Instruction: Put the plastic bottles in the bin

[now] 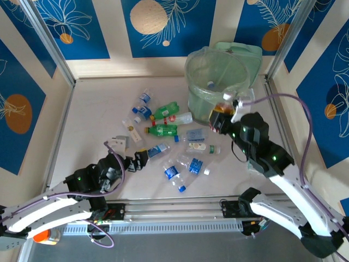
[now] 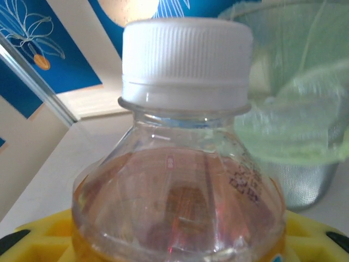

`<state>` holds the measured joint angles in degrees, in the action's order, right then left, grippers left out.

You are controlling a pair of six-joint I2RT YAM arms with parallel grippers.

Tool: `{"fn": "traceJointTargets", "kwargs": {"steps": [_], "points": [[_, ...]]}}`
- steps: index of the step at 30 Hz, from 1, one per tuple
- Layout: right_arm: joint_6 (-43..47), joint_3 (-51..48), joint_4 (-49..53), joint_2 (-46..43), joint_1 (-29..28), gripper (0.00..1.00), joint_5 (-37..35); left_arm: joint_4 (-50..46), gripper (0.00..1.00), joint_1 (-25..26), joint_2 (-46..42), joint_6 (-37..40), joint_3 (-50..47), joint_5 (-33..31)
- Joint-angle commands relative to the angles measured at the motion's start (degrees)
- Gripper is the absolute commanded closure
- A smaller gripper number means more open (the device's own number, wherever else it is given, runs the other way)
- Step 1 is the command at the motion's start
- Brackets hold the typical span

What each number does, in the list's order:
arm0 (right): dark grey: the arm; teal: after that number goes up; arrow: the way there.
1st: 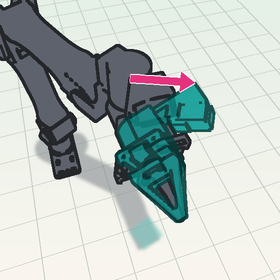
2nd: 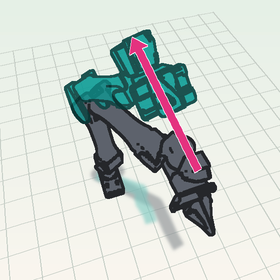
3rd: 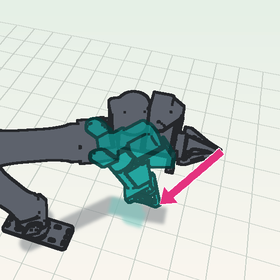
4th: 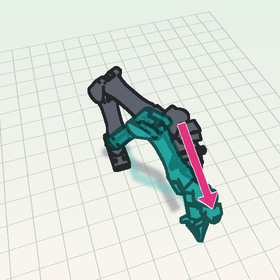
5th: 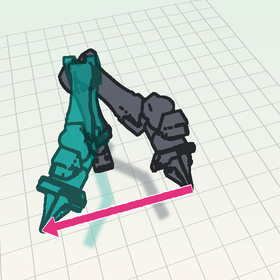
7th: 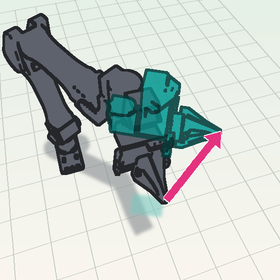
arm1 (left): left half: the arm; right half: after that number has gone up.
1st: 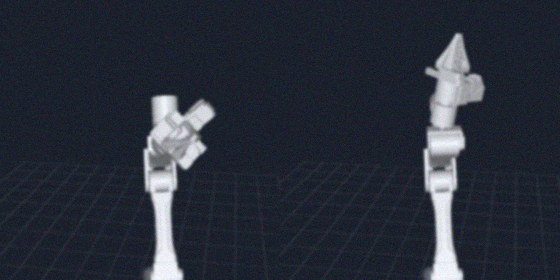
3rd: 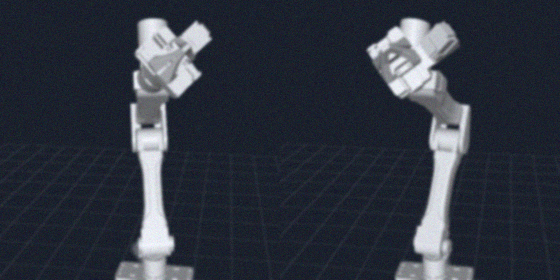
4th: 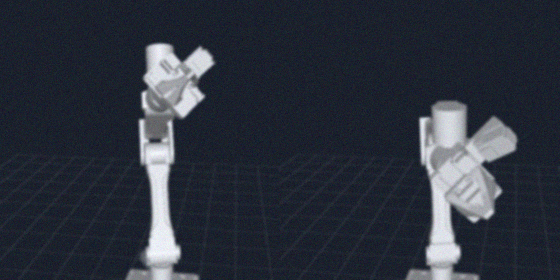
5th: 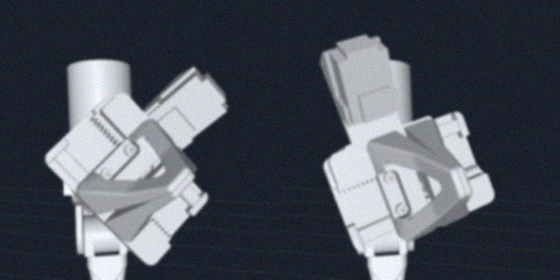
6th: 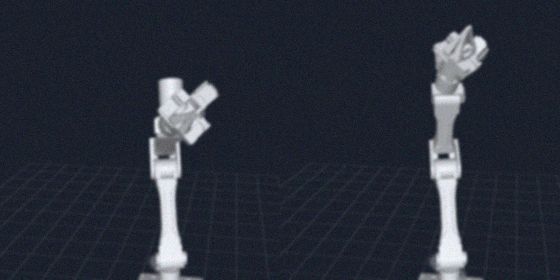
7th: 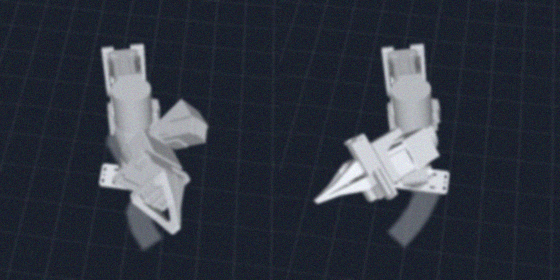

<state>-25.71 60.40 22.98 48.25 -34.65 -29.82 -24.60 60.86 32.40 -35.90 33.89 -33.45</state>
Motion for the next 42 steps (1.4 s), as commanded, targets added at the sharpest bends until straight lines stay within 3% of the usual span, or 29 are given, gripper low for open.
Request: {"fn": "traceJointTargets", "kwargs": {"steps": [1,7,13,22,31,35,42], "points": [[3.6,6.9,-5.5,6.4,5.4,0.64,5.7,2.7,0.12,-0.3,-1.8,2.2,-1.0,0.2],[5.7,24.8,-3.7,23.1,14.1,0.67,13.3,3.3,0.12,-0.3,-2.7,3.4,-1.6,0.6],[10.0,45.7,8.6,41.5,17.1,0.67,21.2,5.6,0.12,-0.3,-3.7,5.4,-2.8,2.3],[13.6,60.5,22.1,57.7,18.6,0.72,25.1,5.9,0.12,-0.3,-3.9,5.8,-3.2,2.2],[18.2,82.9,43.2,77.0,20.2,0.72,22.1,6.2,0.12,-0.3,-2.6,5.6,-3.0,2.8],[19.6,85.6,46.3,81.4,20.5,0.72,19.2,6.2,0.12,-0.3,-2.3,5.5,-3.0,2.9],[21.1,86.5,48.9,86.1,21.2,0.68,21.6,6.3,0.12,-0.3,-2.0,5.3,-3.0,3.1]]}}
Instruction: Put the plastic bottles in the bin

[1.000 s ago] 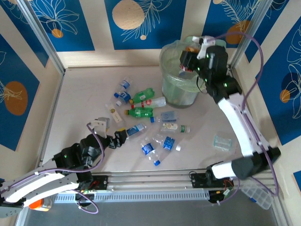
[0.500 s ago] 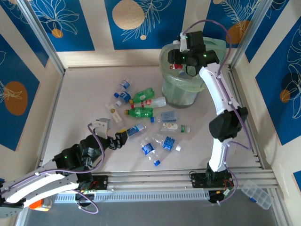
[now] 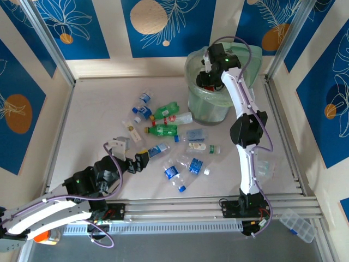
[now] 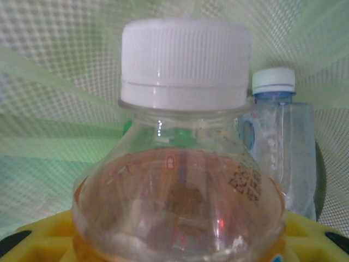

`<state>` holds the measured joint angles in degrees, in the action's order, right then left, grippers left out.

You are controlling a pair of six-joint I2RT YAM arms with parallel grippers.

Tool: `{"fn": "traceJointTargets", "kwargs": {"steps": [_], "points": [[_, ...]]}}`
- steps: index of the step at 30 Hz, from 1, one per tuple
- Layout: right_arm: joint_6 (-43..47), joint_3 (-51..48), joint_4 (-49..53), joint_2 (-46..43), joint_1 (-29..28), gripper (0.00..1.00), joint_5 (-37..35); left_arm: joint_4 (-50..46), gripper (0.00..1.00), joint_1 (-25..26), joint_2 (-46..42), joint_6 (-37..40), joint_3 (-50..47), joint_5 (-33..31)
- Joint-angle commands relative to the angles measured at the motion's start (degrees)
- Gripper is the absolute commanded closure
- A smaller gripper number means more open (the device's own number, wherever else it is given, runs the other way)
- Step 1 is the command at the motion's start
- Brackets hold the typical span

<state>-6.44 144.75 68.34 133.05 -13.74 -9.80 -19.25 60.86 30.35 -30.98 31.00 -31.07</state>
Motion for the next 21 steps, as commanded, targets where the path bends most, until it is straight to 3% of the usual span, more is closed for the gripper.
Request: {"fn": "traceJointTargets", "kwargs": {"steps": [1,3,7,9,21], "points": [[1.9,2.0,3.6,1.8,0.3,0.68,2.1,1.0,0.12,-0.3,0.1,0.4,-0.1,0.7],[2.0,1.8,3.6,2.5,0.3,0.65,3.1,0.8,0.12,-0.3,0.1,0.4,-0.1,0.6],[2.3,1.9,3.7,3.0,-0.4,0.43,3.4,0.6,0.11,-0.3,0.1,0.4,0.0,0.1],[2.4,2.0,3.8,2.7,-0.6,0.37,3.3,0.6,0.11,-0.3,0.0,0.4,0.1,0.0],[1.5,0.0,2.5,-4.4,-0.9,0.25,1.5,0.0,0.11,-0.3,-0.4,0.2,0.3,-0.8]]}}
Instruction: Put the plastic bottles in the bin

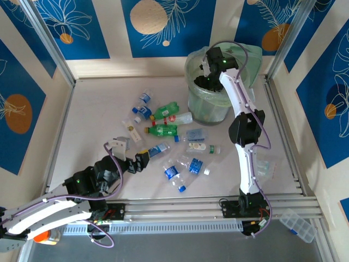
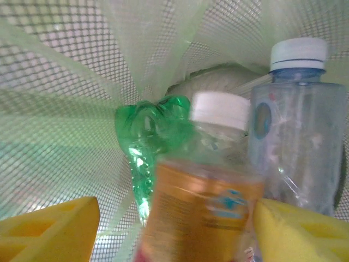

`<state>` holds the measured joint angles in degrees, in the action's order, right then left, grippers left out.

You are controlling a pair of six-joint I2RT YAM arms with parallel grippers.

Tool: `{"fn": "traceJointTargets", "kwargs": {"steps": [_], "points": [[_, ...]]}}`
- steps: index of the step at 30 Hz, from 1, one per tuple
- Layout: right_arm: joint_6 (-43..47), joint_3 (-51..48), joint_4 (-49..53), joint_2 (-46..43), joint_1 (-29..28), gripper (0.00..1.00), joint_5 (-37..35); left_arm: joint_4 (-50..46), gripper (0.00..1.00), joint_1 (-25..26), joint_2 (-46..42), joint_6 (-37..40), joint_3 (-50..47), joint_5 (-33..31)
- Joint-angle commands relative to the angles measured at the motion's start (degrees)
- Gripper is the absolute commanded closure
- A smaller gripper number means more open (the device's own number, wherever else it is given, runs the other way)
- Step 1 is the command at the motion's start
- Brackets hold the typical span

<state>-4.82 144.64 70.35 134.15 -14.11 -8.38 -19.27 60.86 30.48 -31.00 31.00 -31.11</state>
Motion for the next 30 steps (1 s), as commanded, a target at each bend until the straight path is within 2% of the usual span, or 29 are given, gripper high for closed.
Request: {"fn": "traceJointTargets", "kwargs": {"steps": [1,9,13,17,23,27,30], "points": [[-0.1,0.1,0.4,-6.3,-0.7,0.25,-0.3,0.0,0.11,-0.3,-0.6,0.2,0.2,-0.8],[-1.3,-6.5,-4.8,-18.1,-2.7,0.29,-5.3,-0.5,0.10,-0.3,-1.5,-0.3,-0.1,-2.4],[-2.0,-13.9,-10.2,-26.7,-4.7,0.32,-9.0,-0.8,0.10,-0.3,-1.7,-0.6,-0.2,-3.1],[-2.6,-25.6,-17.9,-36.6,-7.8,0.33,-10.7,-0.9,0.10,-0.3,-1.6,-1.0,-0.3,-3.8],[-4.8,-43.9,-27.8,-51.6,-14.7,0.35,-10.5,-1.6,0.10,-0.3,-1.3,-1.3,-0.3,-5.0],[-4.8,-55.7,-32.9,-59.1,-24.0,0.37,-15.8,-2.3,0.10,-0.3,-1.2,-2.2,-0.3,-6.9],[-8.2,-64.3,-36.1,-62.1,-29.3,0.36,-19.3,-3.2,0.09,-0.3,-0.8,-3.7,-0.3,-9.4]]}}
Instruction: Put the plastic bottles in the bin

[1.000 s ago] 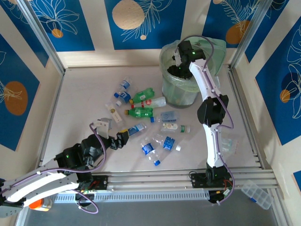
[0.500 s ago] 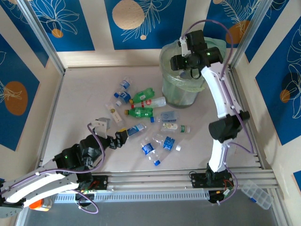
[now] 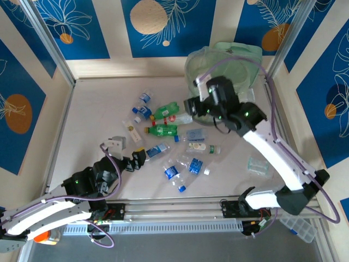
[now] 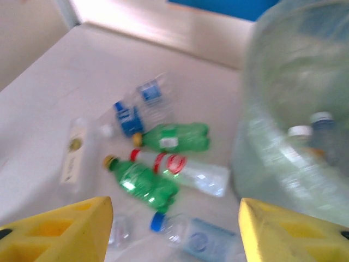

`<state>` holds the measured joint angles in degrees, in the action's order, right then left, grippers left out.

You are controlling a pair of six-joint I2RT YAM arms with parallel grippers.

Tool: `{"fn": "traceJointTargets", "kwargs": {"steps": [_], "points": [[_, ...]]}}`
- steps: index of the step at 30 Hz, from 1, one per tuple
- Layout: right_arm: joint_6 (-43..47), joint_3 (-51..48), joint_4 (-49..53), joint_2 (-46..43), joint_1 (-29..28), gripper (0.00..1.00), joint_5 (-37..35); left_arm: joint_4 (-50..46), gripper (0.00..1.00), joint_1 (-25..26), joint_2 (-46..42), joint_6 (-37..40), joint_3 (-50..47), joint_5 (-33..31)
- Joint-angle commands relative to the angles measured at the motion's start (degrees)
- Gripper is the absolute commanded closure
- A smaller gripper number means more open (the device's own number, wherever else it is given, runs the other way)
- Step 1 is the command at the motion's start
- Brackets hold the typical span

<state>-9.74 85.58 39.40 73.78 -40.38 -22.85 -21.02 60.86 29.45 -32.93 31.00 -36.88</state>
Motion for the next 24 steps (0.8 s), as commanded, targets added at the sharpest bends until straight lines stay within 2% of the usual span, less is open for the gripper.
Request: {"fn": "traceJointTargets", "kwargs": {"steps": [1,4,6,7,11,14,17,20,24], "points": [[-5.4,-8.7,-6.9,-2.7,-4.5,0.36,-6.2,-1.9,0.09,-0.3,0.4,-2.4,-0.3,-4.7],[-12.6,-19.7,-13.5,-5.2,-8.0,0.36,-9.1,-3.0,0.07,-0.3,2.2,-4.5,0.2,-7.3],[-16.7,-26.4,-18.4,-6.5,-10.1,0.36,-10.0,-4.6,0.01,-0.3,4.1,-6.1,1.1,-8.9],[-19.4,-29.8,-20.9,-7.0,-11.0,0.36,-11.4,-5.3,0.01,-0.3,4.9,-7.2,1.6,-9.5],[-27.0,-37.0,-25.4,-7.3,-11.3,0.36,-12.9,-7.4,0.01,-0.6,7.1,-10.7,4.2,-10.9],[-27.4,-41.6,-30.8,-8.0,-11.5,0.37,-13.0,-12.3,0.01,-3.2,10.9,-14.3,9.2,-10.5],[-28.0,-45.1,-35.6,-10.3,-12.6,0.38,-11.2,-15.0,0.01,-10.0,16.0,-16.3,14.0,-2.5],[-25.6,-48.4,-40.3,-13.1,-16.1,0.38,-13.3,-15.5,0.01,-16.8,21.4,-17.1,17.5,4.8],[-25.7,-50.5,-40.3,-17.1,-17.4,0.38,-16.4,-15.4,0.01,-26.6,30.6,-18.2,21.8,12.9]]}}
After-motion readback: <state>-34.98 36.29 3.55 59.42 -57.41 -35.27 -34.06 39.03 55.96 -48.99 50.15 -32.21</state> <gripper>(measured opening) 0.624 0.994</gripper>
